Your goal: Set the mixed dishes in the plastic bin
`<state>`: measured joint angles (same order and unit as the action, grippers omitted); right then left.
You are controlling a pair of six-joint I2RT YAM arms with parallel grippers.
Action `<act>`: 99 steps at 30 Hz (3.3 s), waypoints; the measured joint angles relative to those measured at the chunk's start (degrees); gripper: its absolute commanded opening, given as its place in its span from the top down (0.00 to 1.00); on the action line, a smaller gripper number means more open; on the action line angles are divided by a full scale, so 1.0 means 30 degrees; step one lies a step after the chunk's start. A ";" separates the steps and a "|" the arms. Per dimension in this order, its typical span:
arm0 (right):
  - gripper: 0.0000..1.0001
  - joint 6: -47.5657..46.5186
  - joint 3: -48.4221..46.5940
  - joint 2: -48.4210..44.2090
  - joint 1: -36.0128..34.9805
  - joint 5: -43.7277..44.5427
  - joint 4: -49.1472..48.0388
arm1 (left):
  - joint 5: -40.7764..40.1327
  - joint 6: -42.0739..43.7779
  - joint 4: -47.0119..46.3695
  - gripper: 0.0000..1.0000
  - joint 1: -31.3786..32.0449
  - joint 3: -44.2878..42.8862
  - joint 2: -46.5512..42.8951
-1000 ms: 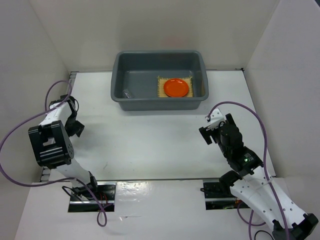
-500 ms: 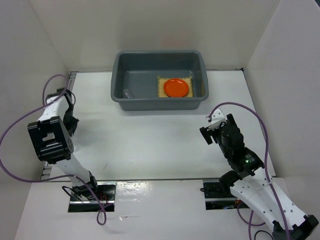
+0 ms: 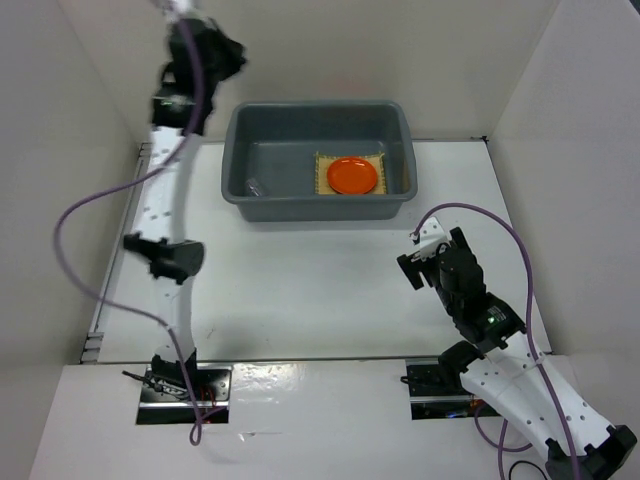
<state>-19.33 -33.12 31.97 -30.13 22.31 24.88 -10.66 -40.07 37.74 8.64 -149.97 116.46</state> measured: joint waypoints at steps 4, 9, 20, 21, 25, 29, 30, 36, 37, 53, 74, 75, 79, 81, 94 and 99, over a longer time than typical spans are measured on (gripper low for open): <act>0.02 0.0015 0.0044 0.0000 -0.0022 0.0007 -0.0007 | -0.0262 0.1880 0.1763 1.00 0.3490 -0.1814 0.5042; 0.02 0.0015 0.0051 0.0000 -0.0029 0.0124 -0.0015 | -0.1246 0.3060 0.6462 1.00 0.5268 -0.1472 1.1183; 0.02 0.0015 0.0051 0.0000 -0.0036 0.0277 -0.0022 | -0.1792 0.3818 0.7788 1.00 0.5676 -0.2244 1.1621; 0.02 0.0015 0.0051 0.0000 -0.0036 0.0277 -0.0022 | -0.1734 0.3818 0.7832 1.00 0.5646 -0.2244 1.1679; 0.02 0.0015 0.0051 0.0000 -0.0036 0.0277 -0.0022 | -0.1384 0.3818 0.7919 1.00 0.5632 -0.2244 1.1956; 0.02 0.0015 0.0051 0.0000 -0.0036 0.0277 -0.0022 | -0.1078 0.3891 0.7883 0.86 0.5632 -0.2237 1.2196; 0.02 0.0015 0.0051 0.0000 -0.0036 0.0277 -0.0022 | -0.1049 0.3912 0.7883 0.74 0.5632 -0.2237 1.2196; 0.02 0.0015 0.0051 0.0000 -0.0036 0.0277 -0.0022 | -0.0860 0.3927 0.7919 0.24 0.5632 -0.2229 1.2240; 0.02 0.0015 0.0051 0.0000 -0.0036 0.0284 -0.0022 | -0.0860 0.3912 0.7941 0.05 0.5632 -0.2295 1.2240; 0.02 0.0015 0.0051 0.0138 -0.0036 0.0284 -0.0022 | -0.3504 0.3861 0.7978 0.00 0.4954 -0.5850 0.4896; 1.00 -0.0262 -1.4739 1.5788 0.1974 -0.5748 0.0408 | -0.3177 0.6885 0.5996 1.00 0.1756 1.1766 -0.0291; 1.00 -0.0306 -1.5176 1.6874 0.2011 -0.6047 0.0393 | -0.3016 0.6929 0.5785 1.00 0.1902 1.1766 -0.0211; 1.00 -0.0554 -1.5475 2.0393 0.2244 -0.6776 0.0699 | -0.2543 0.7278 0.5399 1.00 0.2433 1.1985 0.0372; 1.00 -0.0561 -1.5584 2.1544 0.2572 -0.7235 0.1173 | -0.2317 0.7337 0.5311 1.00 0.2535 1.2211 0.0670; 1.00 -0.1282 -1.5599 2.2921 0.3599 -0.7337 0.2062 | -0.1530 0.7366 0.2790 1.00 0.2535 1.4207 0.0831; 1.00 -0.0809 -1.5875 2.2141 0.3519 -0.7745 0.2521 | -0.1464 0.7388 0.2186 1.00 0.2696 1.5810 0.0648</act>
<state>-21.76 -80.75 98.39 -19.57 -0.93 32.45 -15.05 -17.91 44.29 16.73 -102.54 118.41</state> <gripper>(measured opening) 0.001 0.000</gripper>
